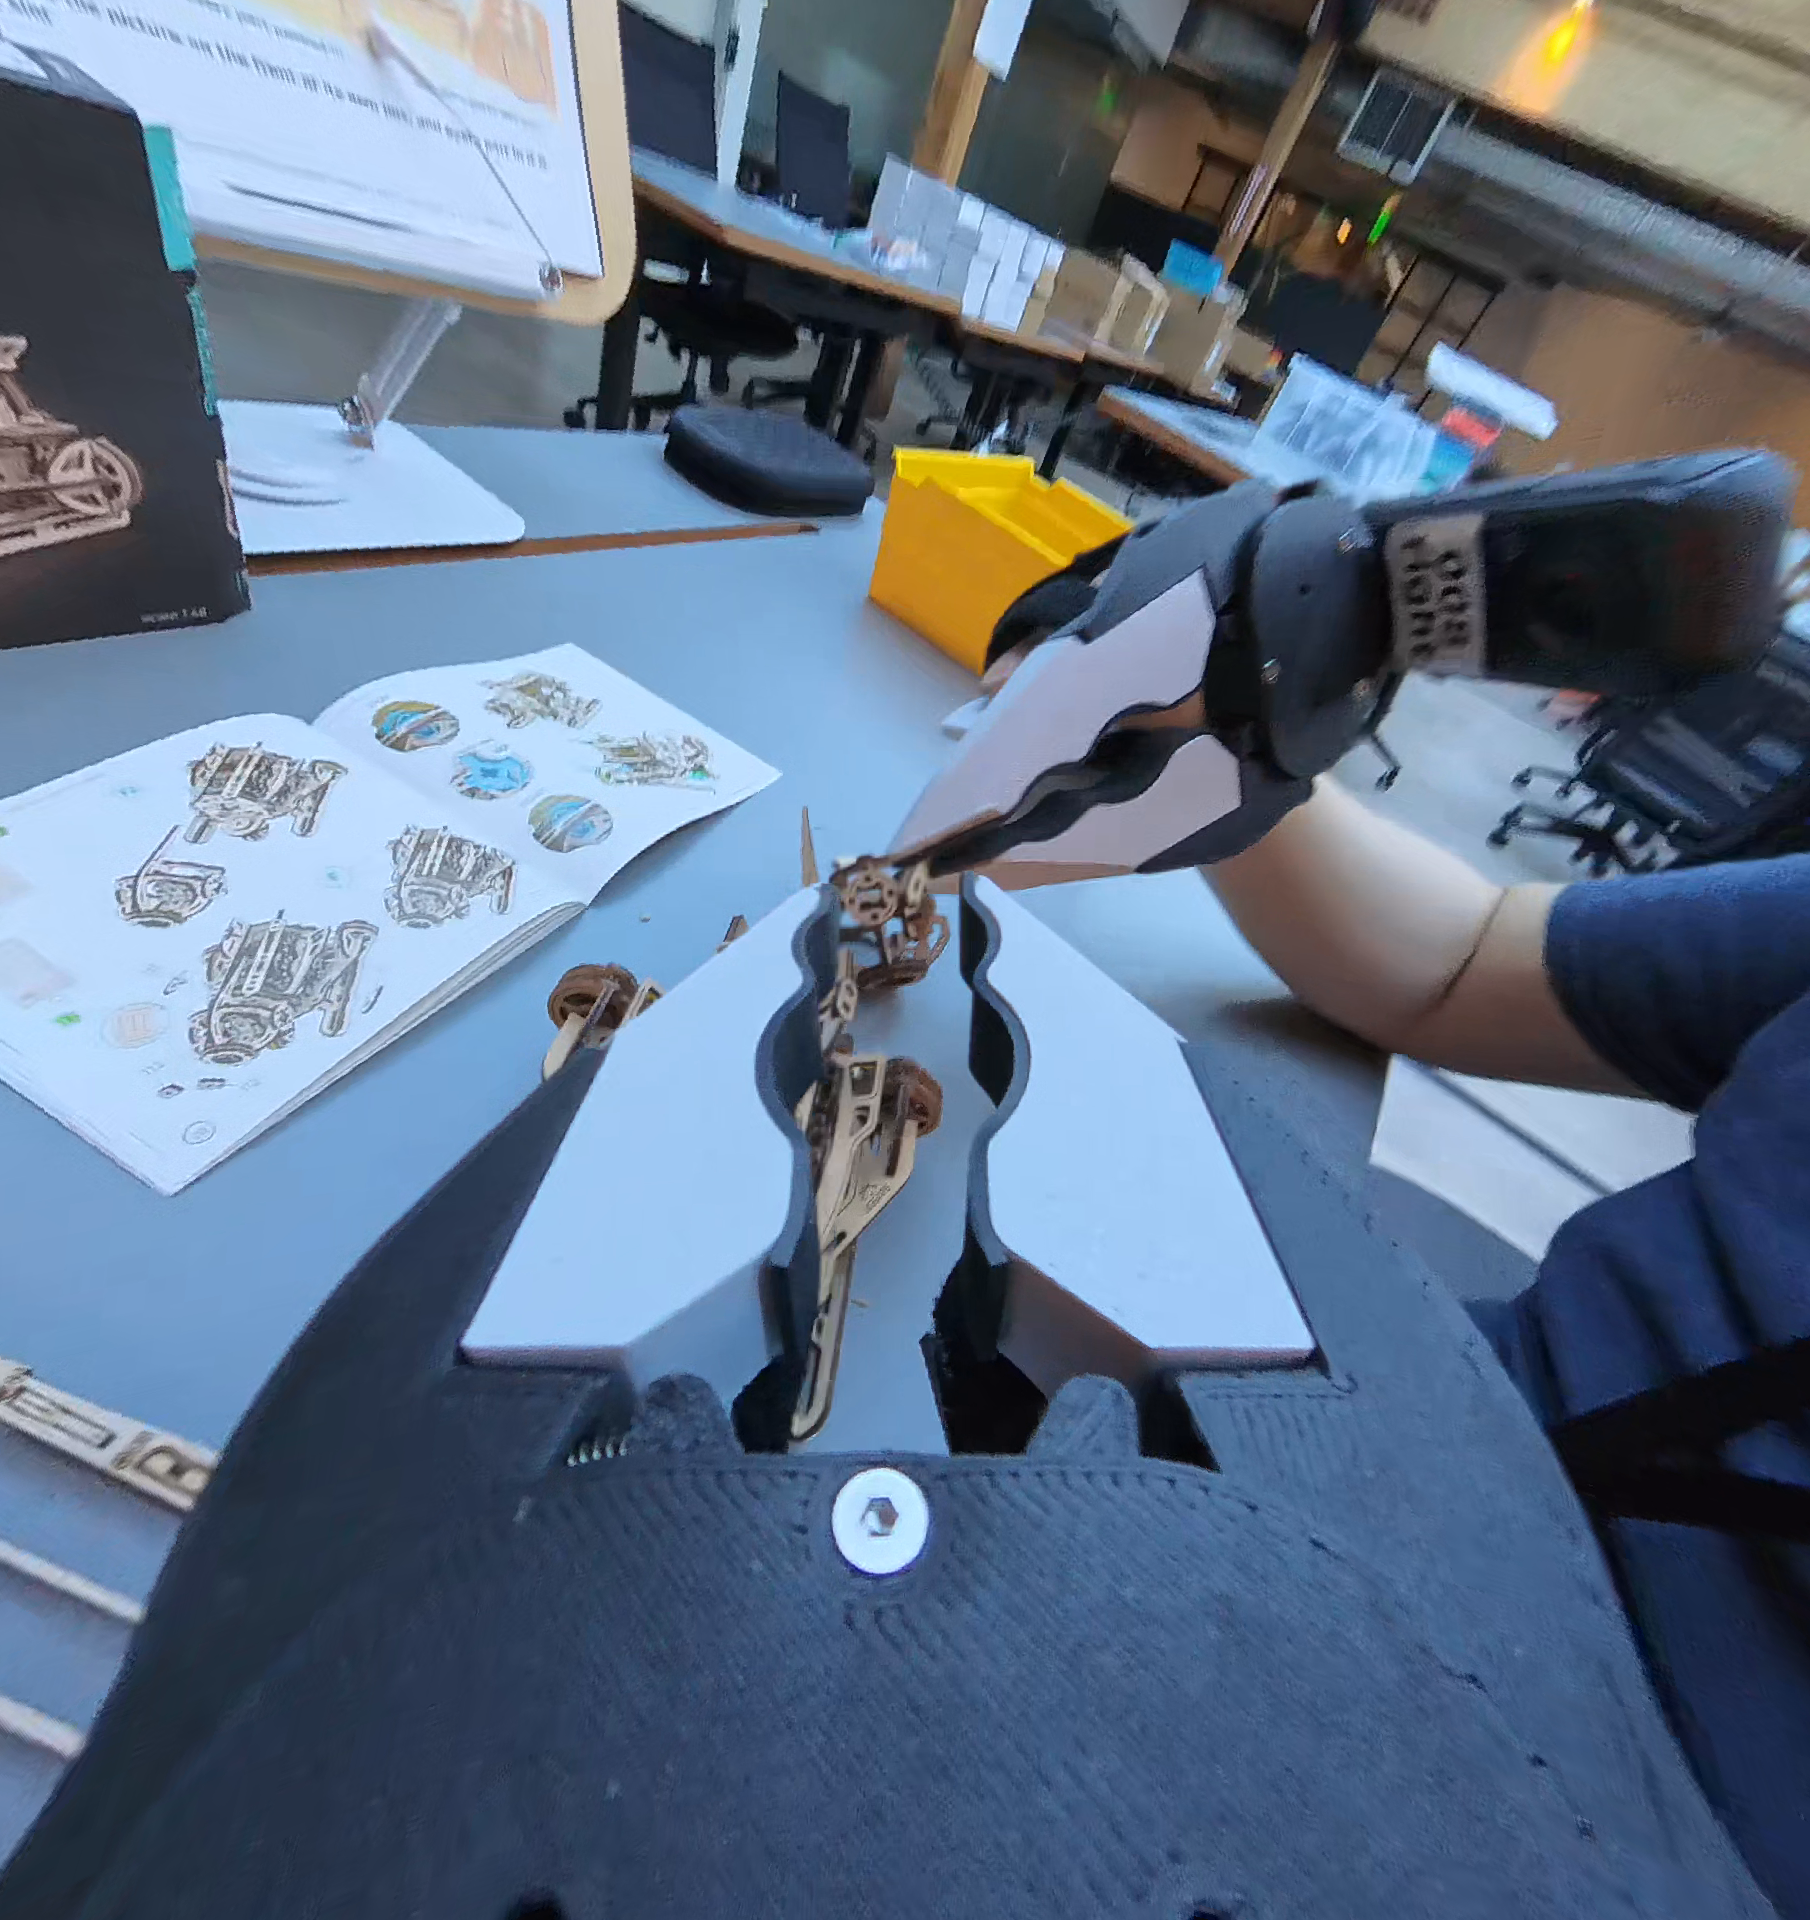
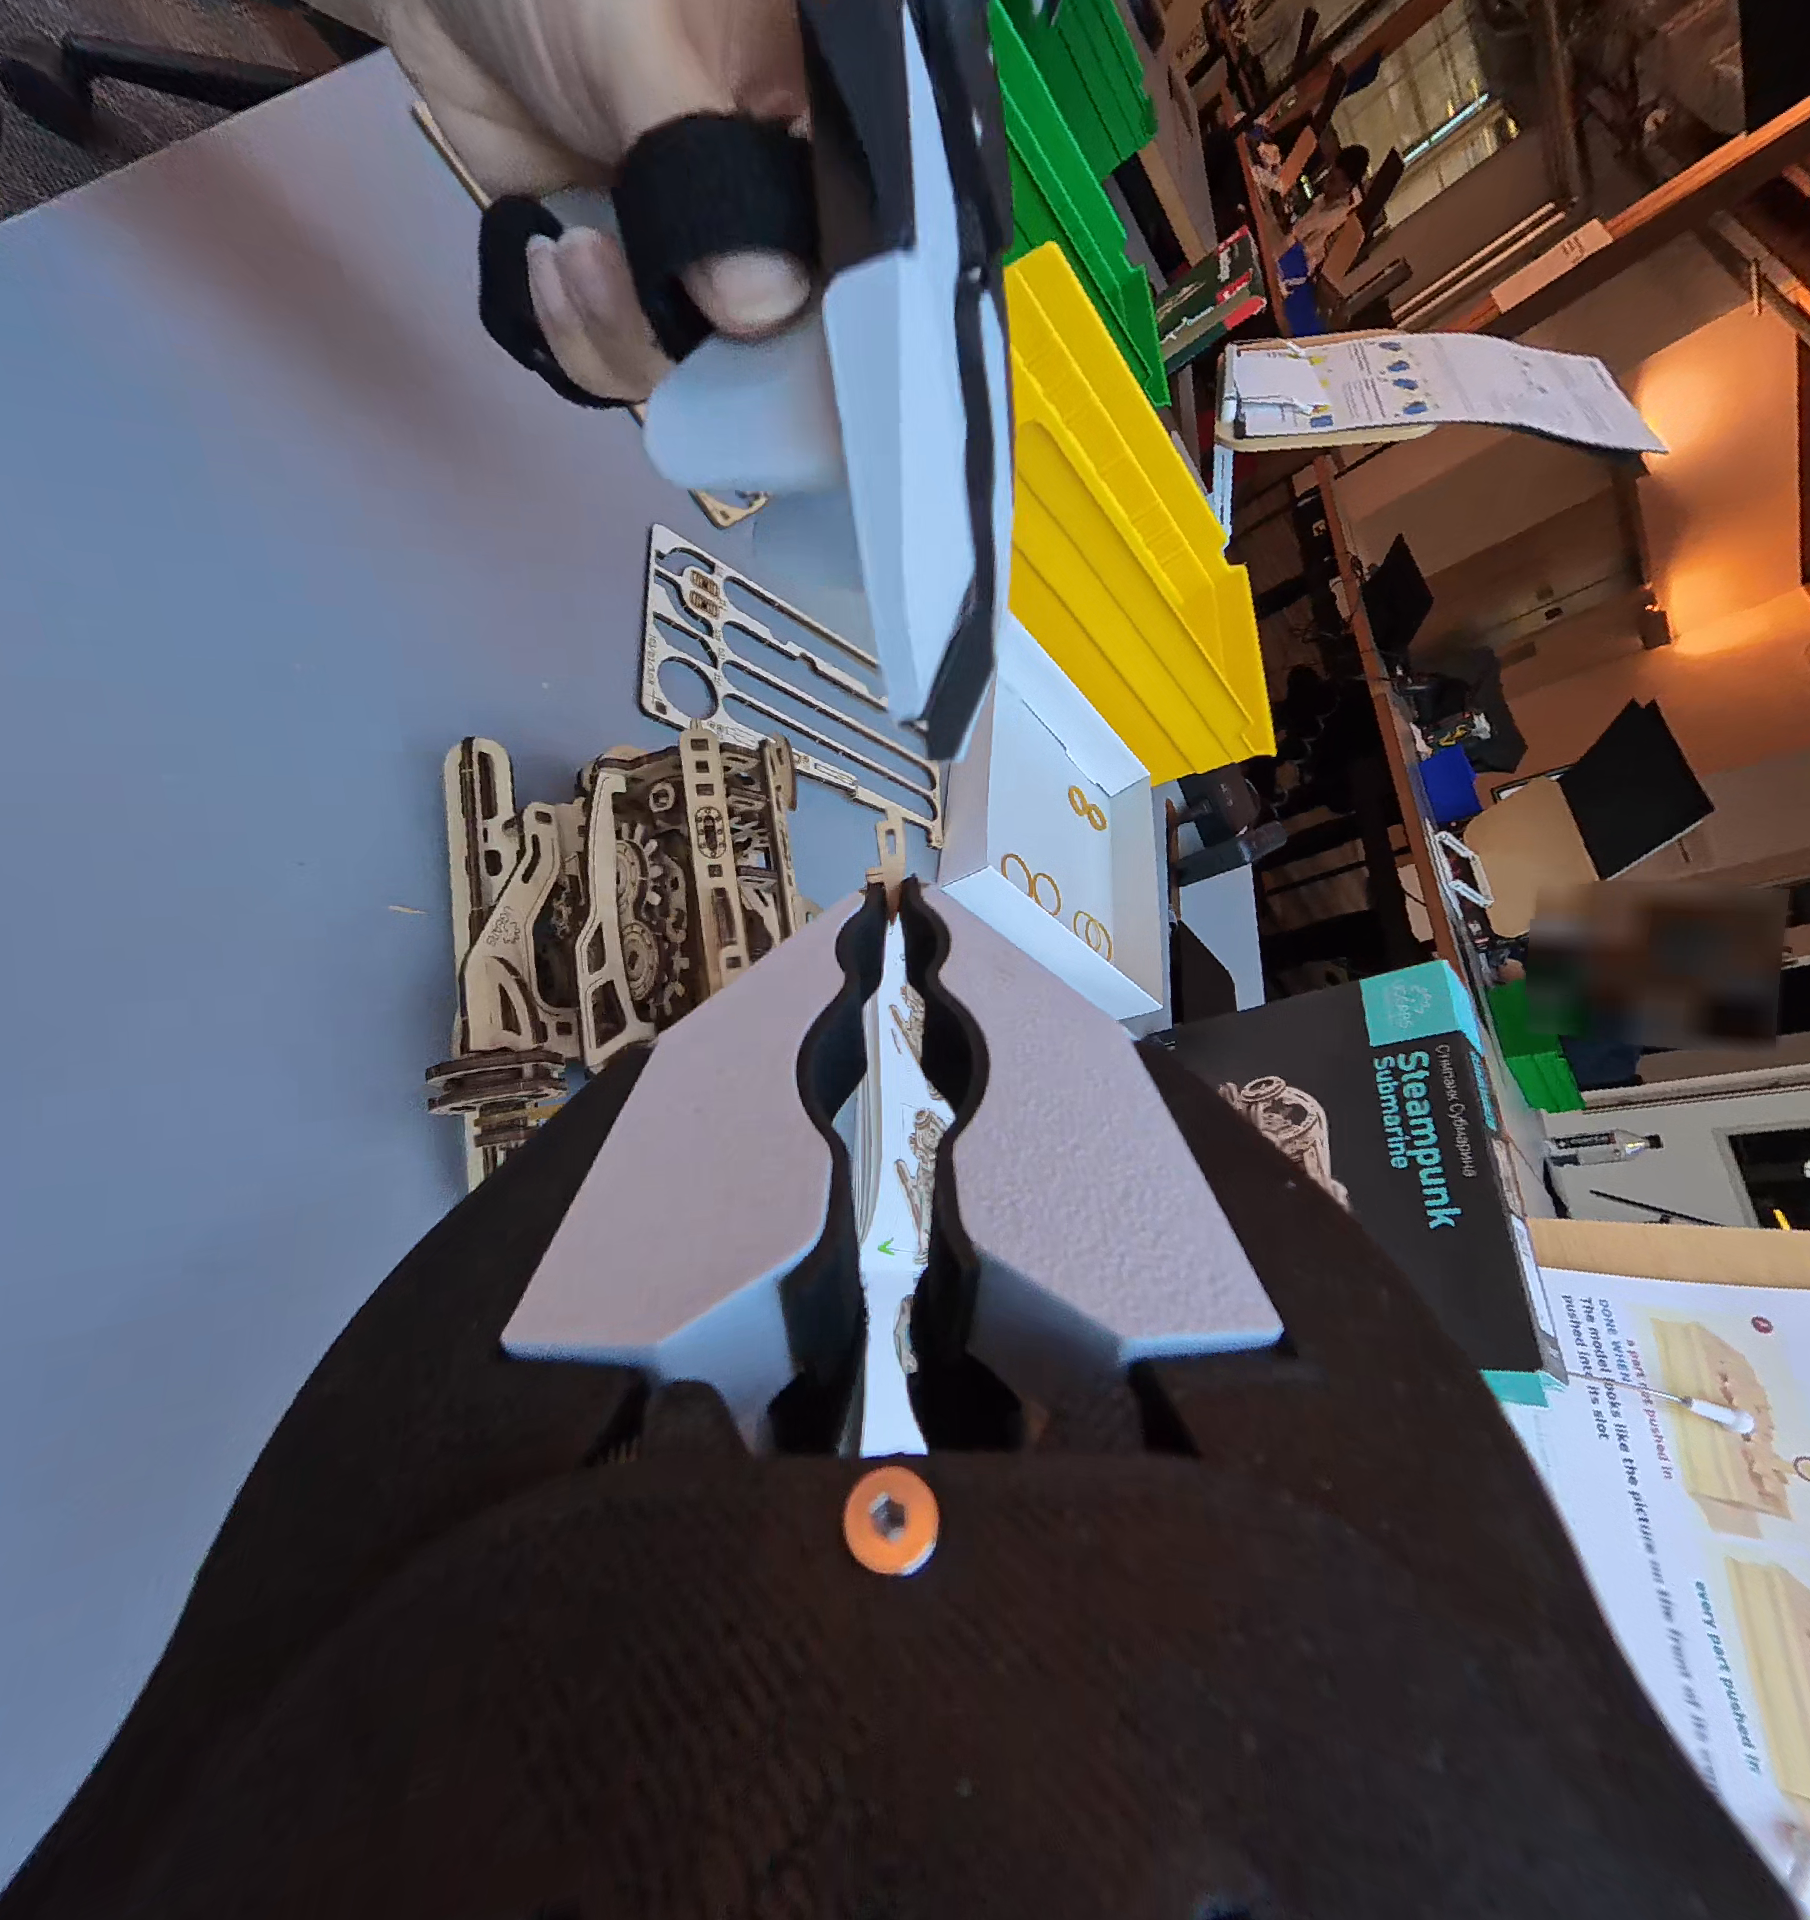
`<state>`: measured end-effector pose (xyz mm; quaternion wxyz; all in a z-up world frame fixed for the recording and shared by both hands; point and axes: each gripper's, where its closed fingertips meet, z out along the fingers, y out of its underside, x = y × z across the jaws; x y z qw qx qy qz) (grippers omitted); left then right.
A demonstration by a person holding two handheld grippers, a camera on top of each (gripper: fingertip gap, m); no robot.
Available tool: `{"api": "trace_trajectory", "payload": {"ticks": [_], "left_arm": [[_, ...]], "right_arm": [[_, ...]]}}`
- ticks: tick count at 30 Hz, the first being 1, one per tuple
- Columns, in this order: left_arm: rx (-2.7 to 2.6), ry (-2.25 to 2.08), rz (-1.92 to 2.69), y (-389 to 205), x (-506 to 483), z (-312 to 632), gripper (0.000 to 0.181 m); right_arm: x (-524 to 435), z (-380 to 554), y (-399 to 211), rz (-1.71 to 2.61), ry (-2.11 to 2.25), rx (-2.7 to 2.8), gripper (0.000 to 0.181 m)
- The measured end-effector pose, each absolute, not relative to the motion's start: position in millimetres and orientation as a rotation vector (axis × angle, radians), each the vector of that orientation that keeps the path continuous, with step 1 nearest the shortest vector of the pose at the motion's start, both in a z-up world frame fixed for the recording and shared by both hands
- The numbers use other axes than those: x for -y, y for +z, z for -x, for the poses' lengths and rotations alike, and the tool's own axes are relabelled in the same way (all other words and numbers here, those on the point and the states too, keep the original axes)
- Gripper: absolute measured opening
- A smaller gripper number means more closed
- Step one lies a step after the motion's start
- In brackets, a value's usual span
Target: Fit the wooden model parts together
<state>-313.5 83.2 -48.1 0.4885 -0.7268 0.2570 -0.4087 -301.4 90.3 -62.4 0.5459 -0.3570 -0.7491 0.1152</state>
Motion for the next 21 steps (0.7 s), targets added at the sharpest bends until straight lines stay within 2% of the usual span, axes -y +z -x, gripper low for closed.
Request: {"api": "trace_trajectory", "payload": {"ticks": [3, 7, 10, 21], "left_arm": [[-0.691, -0.999, 1.840, -58, -78, 305, 0.023], [-0.663, -1.106, 1.823, -53, -73, 301, 0.015], [-0.684, -1.101, 1.809, -56, -69, 304, 0.002], [-0.772, -0.891, 1.814, -71, -59, 332, 0.001]], "right_arm": [[-83, 303, -57, 0.821, 0.275, 1.776, 0.002], [-75, 308, -57, 0.783, 0.288, 1.785, 0.001], [-73, 312, -60, 0.781, 0.293, 1.797, 0.001], [-65, 341, -76, 0.780, 0.320, 1.817, 0.003]]}}
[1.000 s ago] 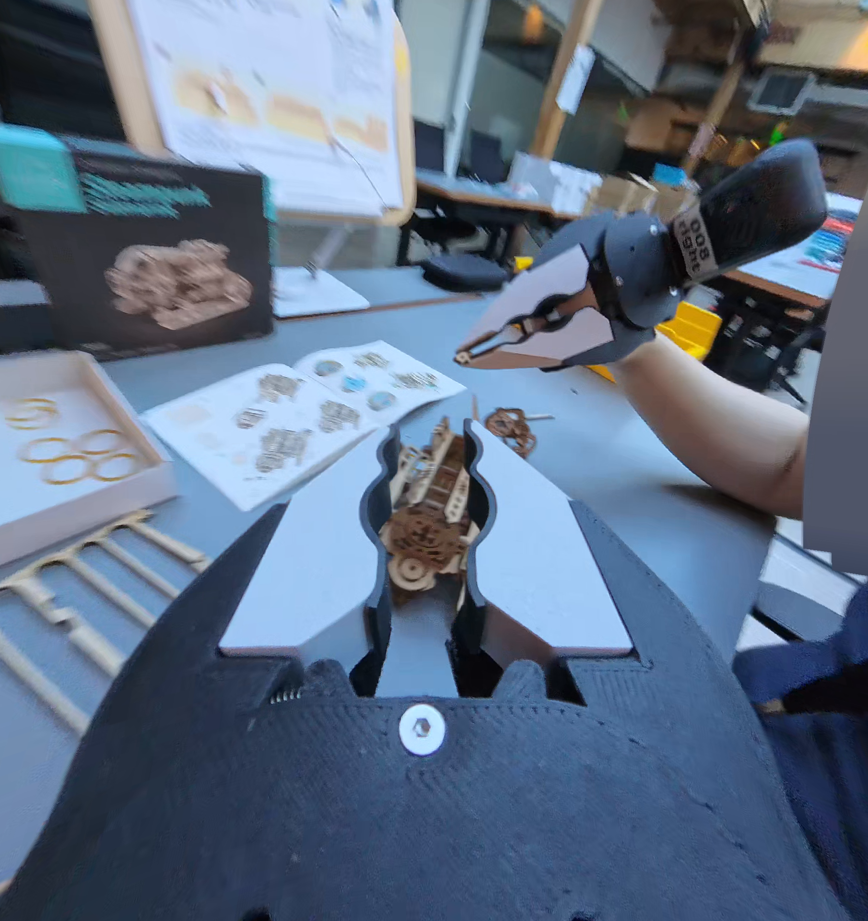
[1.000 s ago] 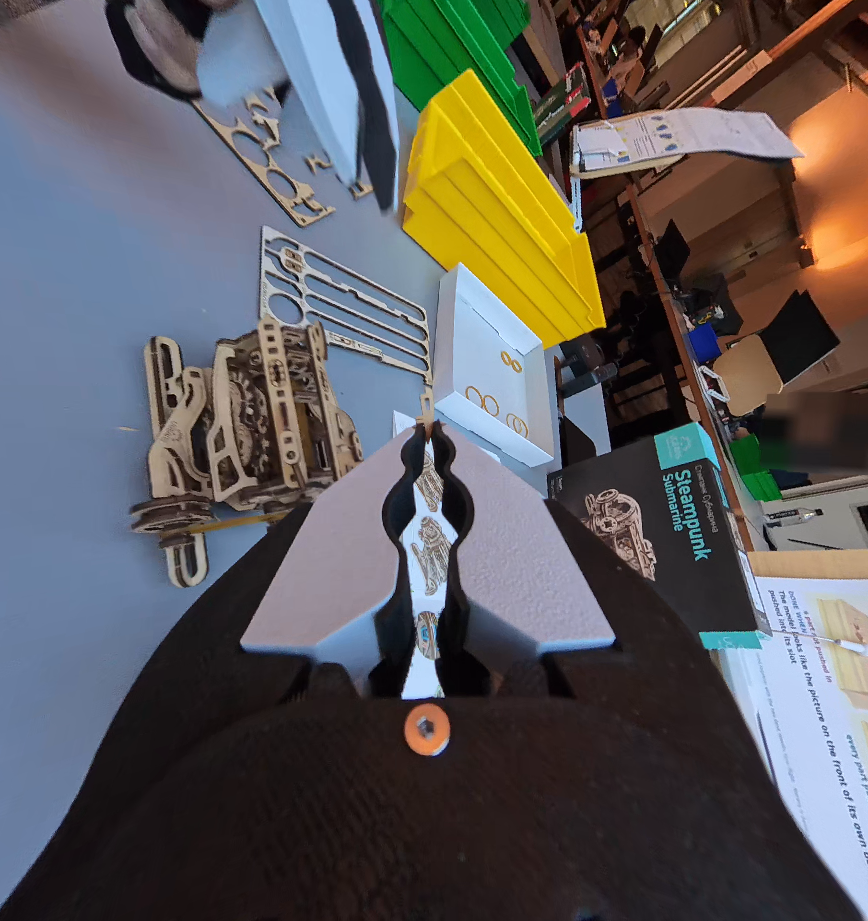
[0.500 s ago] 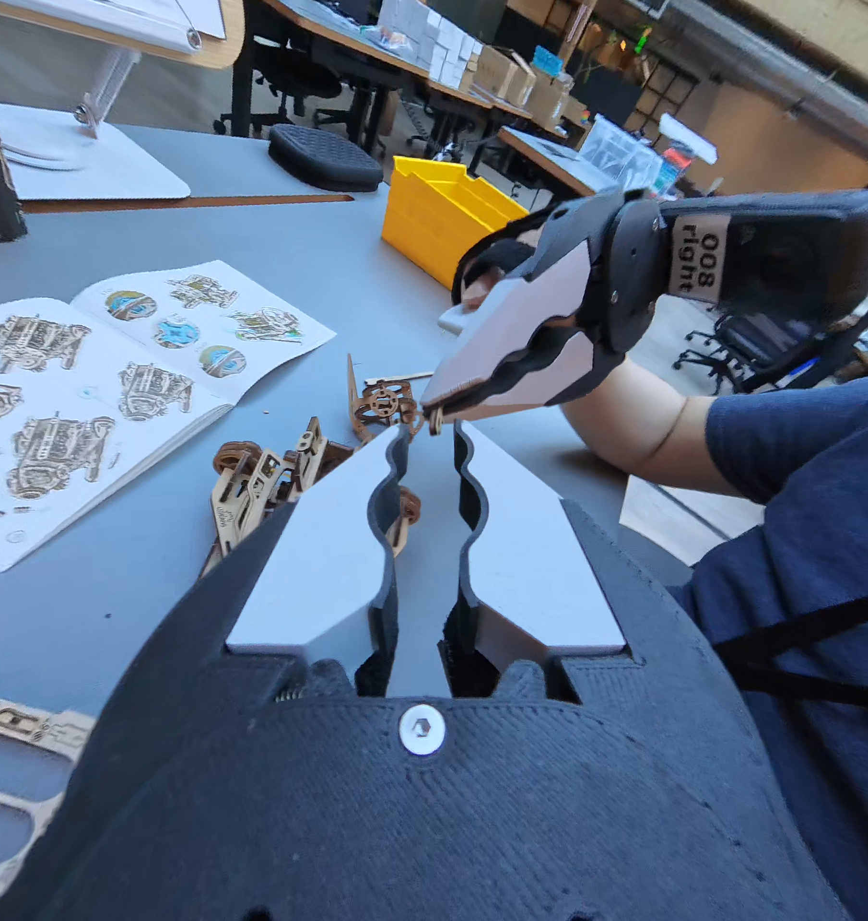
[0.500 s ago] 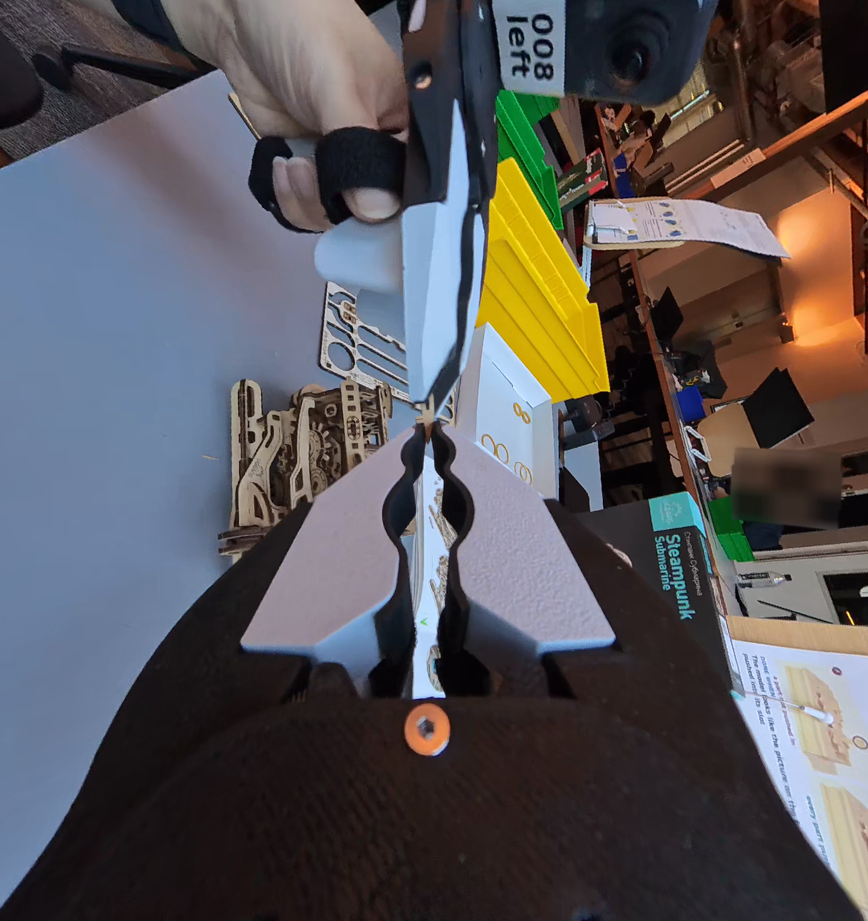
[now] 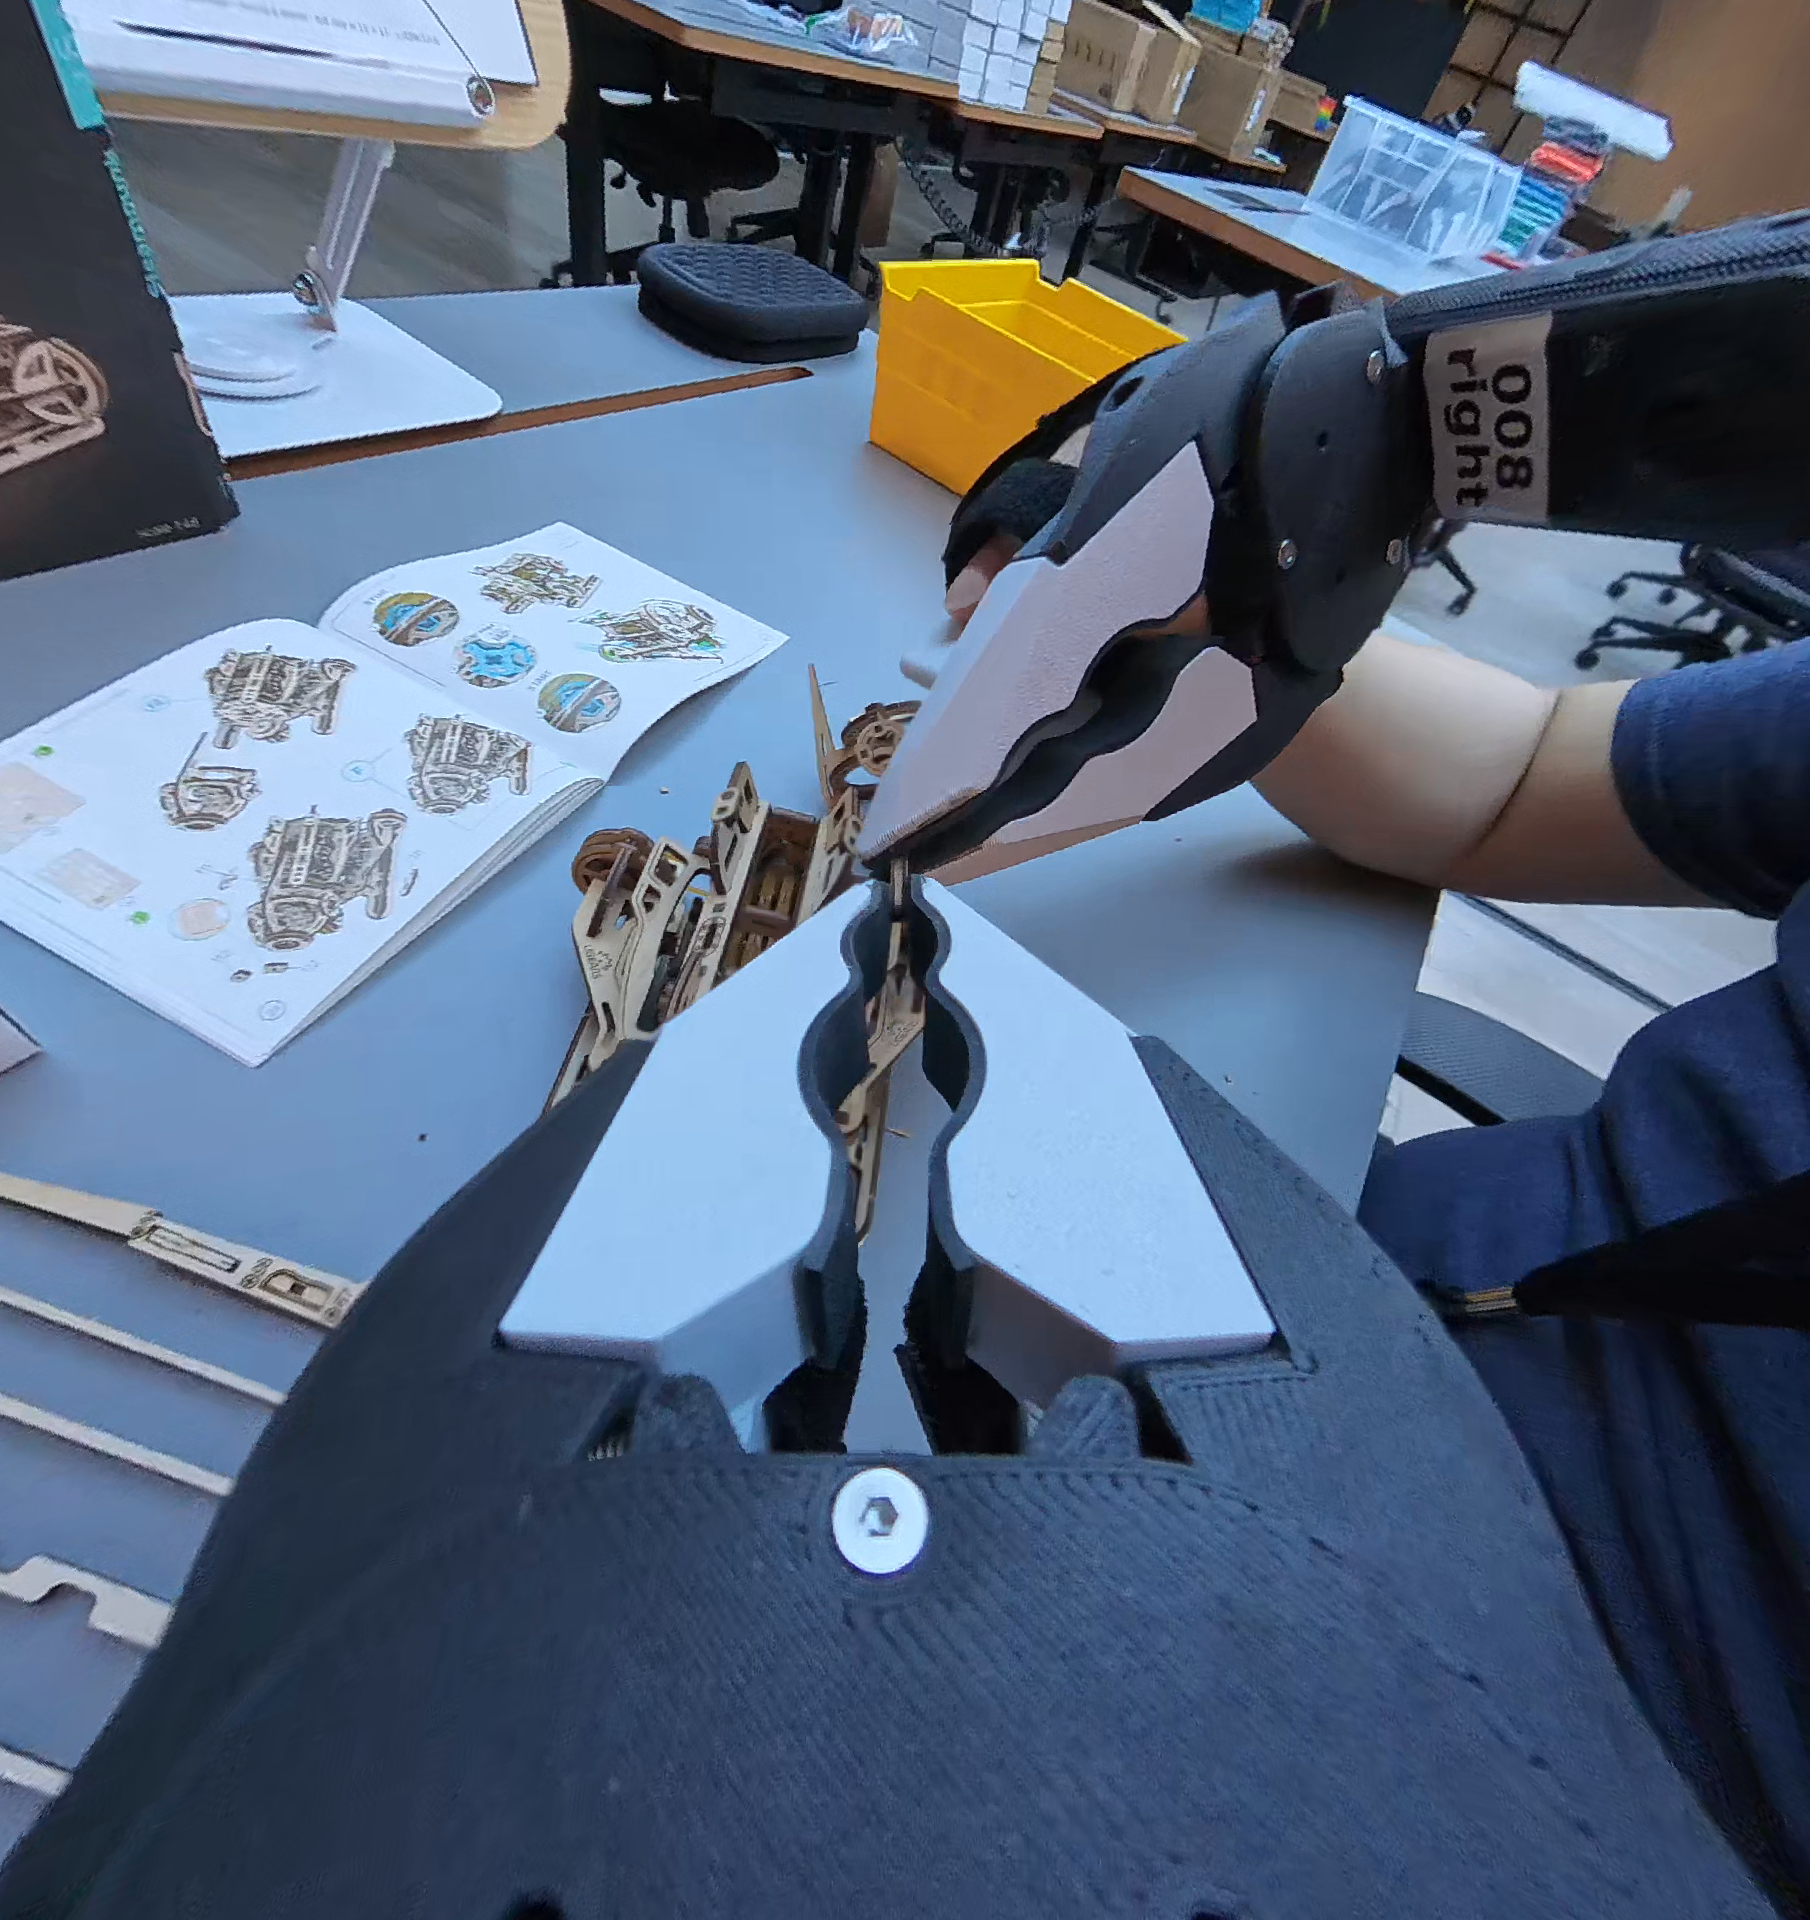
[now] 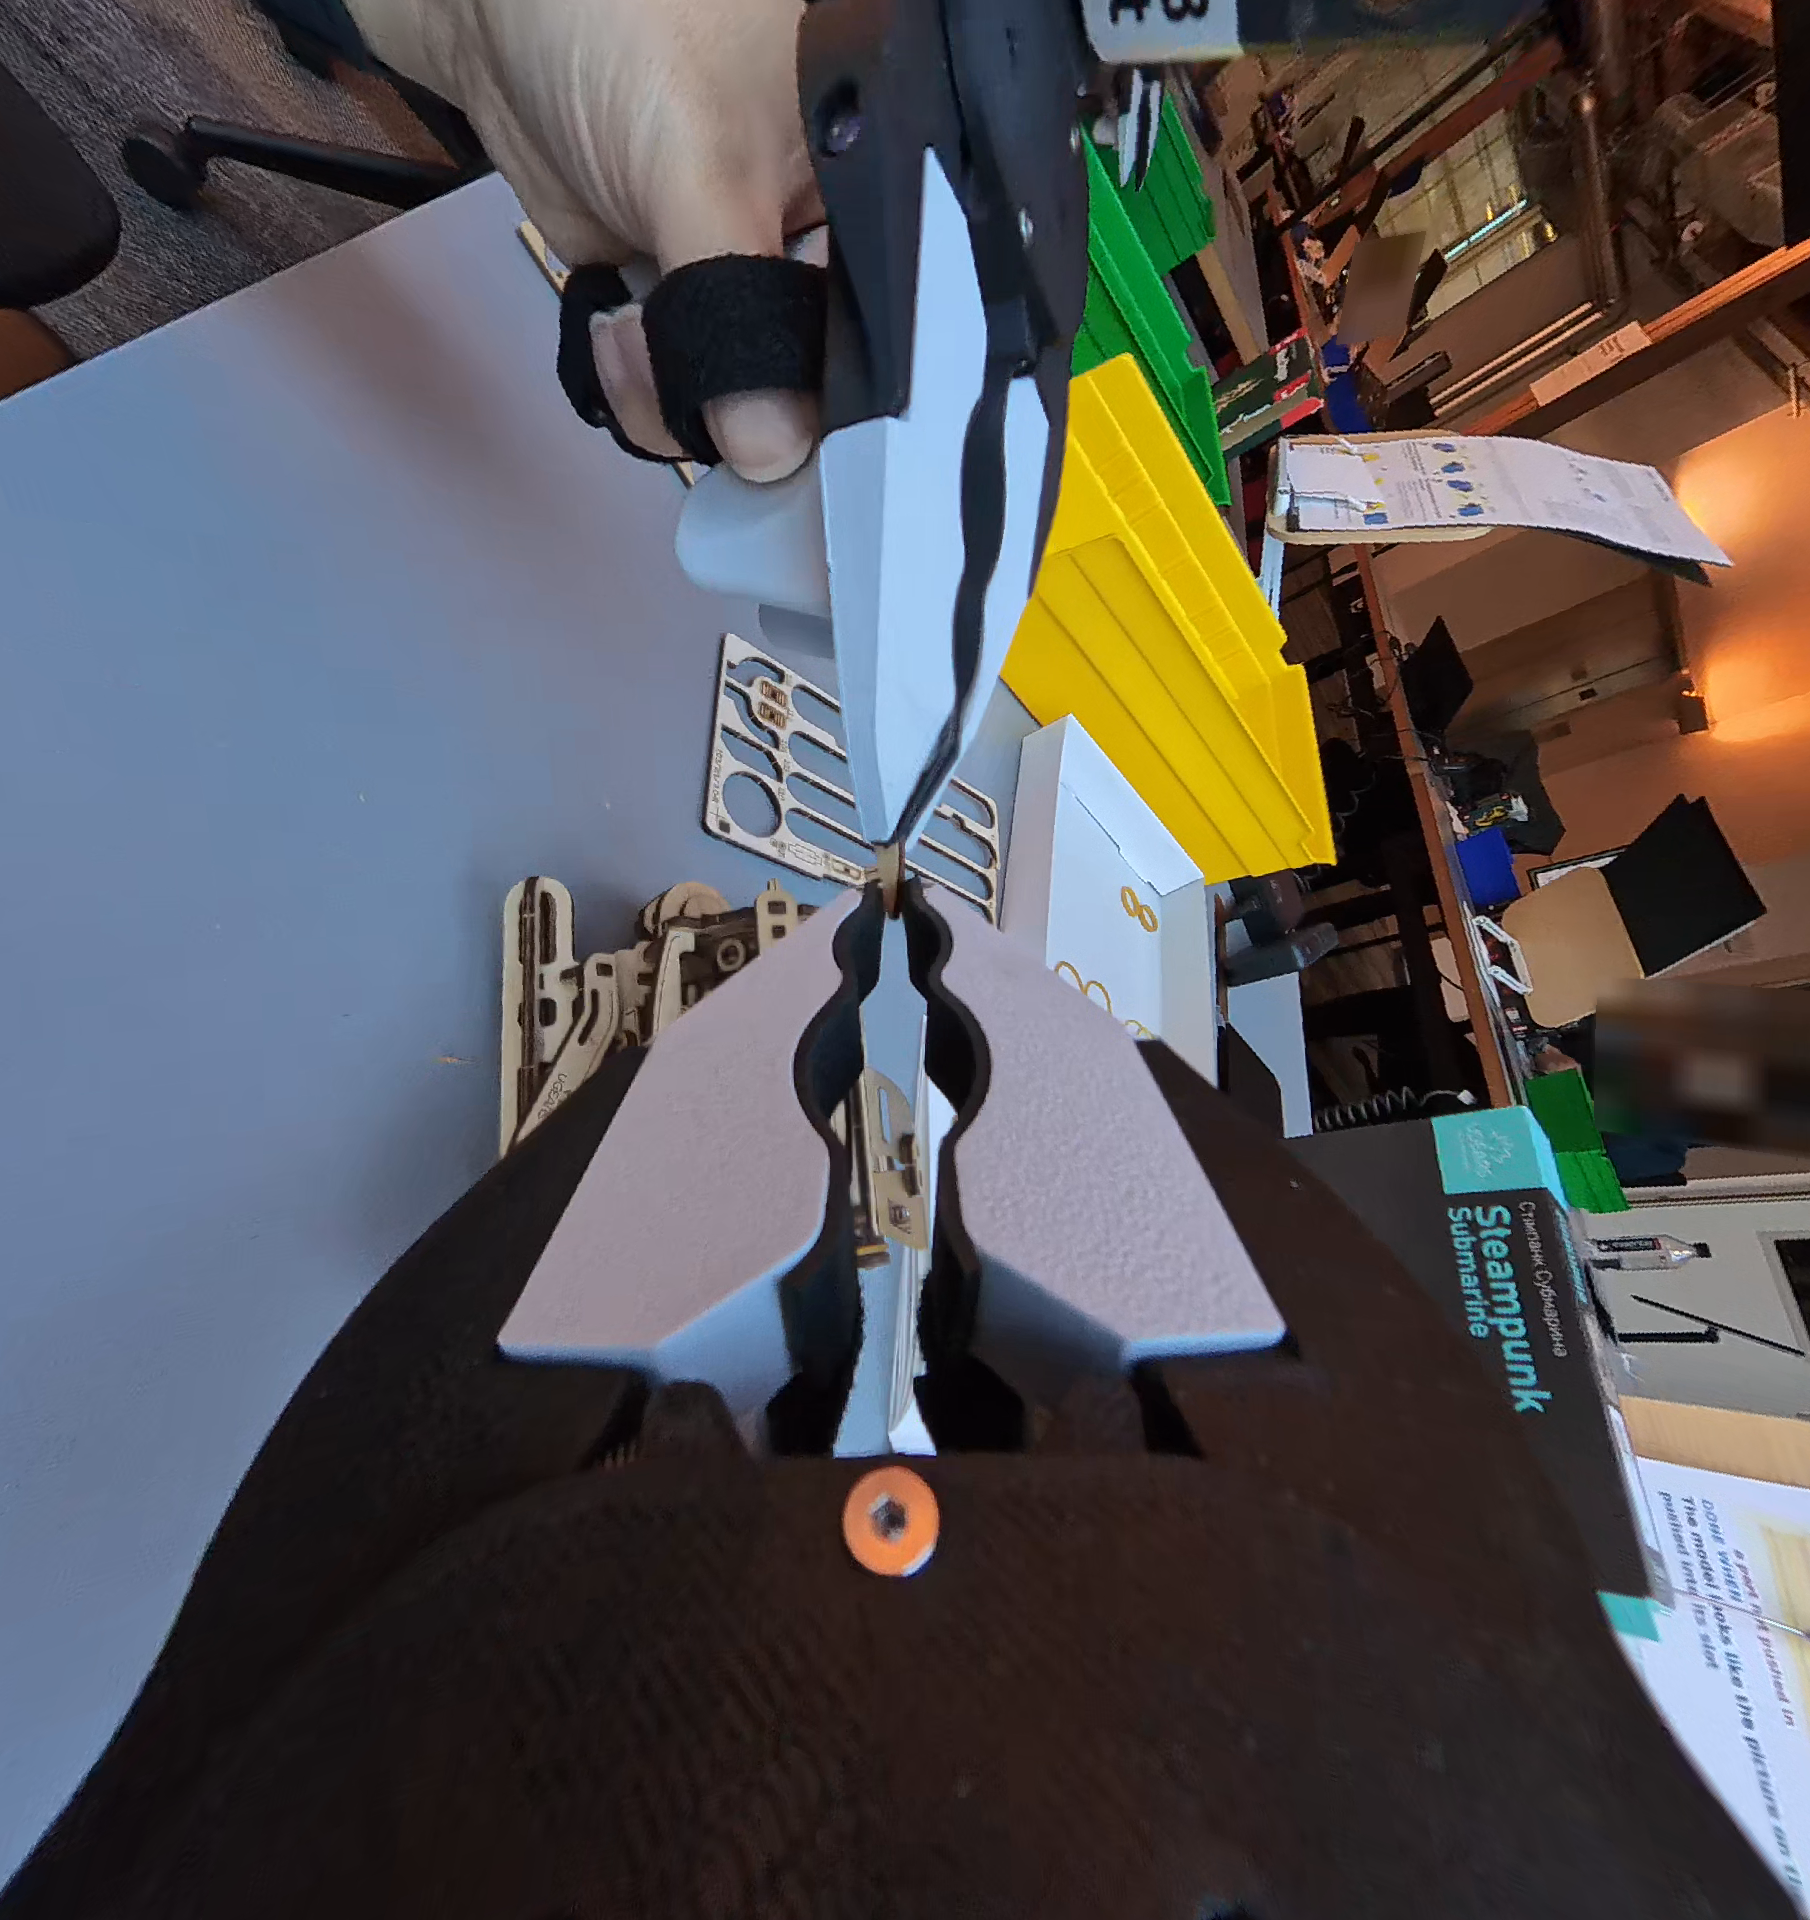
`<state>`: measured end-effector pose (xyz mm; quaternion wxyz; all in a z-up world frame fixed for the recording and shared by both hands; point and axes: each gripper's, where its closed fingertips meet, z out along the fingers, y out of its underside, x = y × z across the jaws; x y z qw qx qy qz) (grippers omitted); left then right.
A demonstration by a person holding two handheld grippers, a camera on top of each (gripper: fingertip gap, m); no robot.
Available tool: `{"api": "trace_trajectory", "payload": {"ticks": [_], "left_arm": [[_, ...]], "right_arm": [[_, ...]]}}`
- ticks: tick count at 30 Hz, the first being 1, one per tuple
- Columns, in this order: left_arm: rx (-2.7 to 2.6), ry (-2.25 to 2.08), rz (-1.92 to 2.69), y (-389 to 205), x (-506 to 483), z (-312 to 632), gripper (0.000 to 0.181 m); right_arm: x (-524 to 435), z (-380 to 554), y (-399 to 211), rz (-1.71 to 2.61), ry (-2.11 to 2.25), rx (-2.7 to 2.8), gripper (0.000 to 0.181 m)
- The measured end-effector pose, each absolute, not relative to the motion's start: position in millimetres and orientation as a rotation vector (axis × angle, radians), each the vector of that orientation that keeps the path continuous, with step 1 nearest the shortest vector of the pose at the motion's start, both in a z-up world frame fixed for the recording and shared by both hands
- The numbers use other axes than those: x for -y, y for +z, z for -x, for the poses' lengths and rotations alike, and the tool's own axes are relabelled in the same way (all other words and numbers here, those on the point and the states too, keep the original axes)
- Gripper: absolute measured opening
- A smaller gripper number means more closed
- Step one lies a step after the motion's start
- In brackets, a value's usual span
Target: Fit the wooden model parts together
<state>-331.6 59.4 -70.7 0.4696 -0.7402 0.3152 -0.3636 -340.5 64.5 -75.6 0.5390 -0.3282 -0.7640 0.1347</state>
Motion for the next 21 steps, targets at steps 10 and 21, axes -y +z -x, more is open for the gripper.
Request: {"api": "trace_trajectory", "payload": {"ticks": [10, 21], "left_arm": [[-1.053, -0.231, 1.502, -89, -62, 342, 0.000], [-1.210, -0.081, 1.350, -103, -61, 336, 0.000]], "right_arm": [[-68, 325, -83, 0.939, 0.461, 1.811, 0.006], [-62, 333, -98, 0.992, 0.453, 1.841, 0.013]]}}
